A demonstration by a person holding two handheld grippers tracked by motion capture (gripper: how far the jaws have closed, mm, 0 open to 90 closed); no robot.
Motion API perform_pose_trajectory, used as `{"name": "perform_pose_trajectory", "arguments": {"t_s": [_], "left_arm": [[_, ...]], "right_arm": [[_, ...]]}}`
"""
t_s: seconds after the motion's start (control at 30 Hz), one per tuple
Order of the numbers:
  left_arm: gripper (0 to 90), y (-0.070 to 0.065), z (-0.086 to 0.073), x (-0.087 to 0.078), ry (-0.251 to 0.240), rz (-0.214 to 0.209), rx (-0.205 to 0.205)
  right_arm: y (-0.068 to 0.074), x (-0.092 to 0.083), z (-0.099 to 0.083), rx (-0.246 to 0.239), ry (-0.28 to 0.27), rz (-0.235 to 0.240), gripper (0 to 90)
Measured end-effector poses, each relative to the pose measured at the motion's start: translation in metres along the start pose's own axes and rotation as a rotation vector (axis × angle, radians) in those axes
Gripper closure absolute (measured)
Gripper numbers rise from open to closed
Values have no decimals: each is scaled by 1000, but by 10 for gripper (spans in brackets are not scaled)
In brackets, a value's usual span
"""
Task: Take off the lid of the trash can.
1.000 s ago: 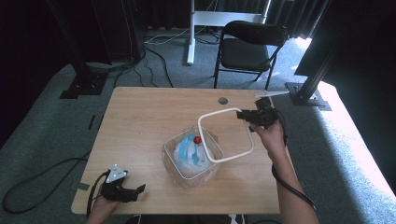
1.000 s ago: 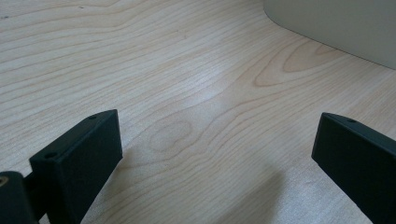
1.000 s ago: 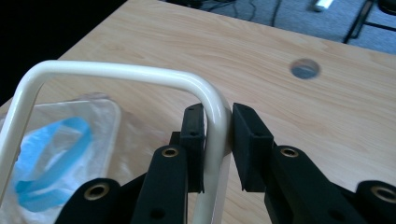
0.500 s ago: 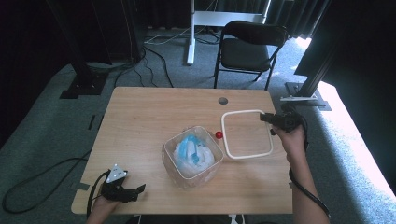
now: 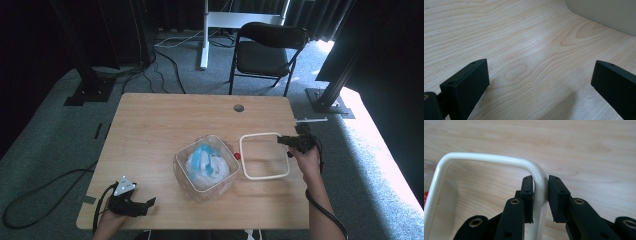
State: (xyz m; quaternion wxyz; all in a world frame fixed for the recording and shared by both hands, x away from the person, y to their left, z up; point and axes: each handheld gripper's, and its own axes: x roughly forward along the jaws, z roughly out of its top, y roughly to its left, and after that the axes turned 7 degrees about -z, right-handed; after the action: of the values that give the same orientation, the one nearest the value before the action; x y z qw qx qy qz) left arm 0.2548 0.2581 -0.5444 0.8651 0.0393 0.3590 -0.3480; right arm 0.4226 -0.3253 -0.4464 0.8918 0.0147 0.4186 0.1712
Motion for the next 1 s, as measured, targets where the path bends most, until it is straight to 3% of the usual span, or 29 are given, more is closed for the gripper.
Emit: {"name": "perform_pose_trajectory", "arguments": {"t_s": [0.13,0.33,0.43,0.7,1.0], "left_arm": [[17,0,0,0,1,-2,1],[17,0,0,0,-1,-1,-2],[17,0,0,0,-3,-1,-4],[17,0,0,0,-1,-1,-5],[17,0,0,0,1,0,-5]], "right_arm": [[-4,22,-13,3,51,-10,749],[-12,37,-22,21,76,-3,748],[-15,44,-25,13,99,-23,748],[-23,53,-31,23,128,-36,747],[-25,58,-34,3,154,-72,745]]}}
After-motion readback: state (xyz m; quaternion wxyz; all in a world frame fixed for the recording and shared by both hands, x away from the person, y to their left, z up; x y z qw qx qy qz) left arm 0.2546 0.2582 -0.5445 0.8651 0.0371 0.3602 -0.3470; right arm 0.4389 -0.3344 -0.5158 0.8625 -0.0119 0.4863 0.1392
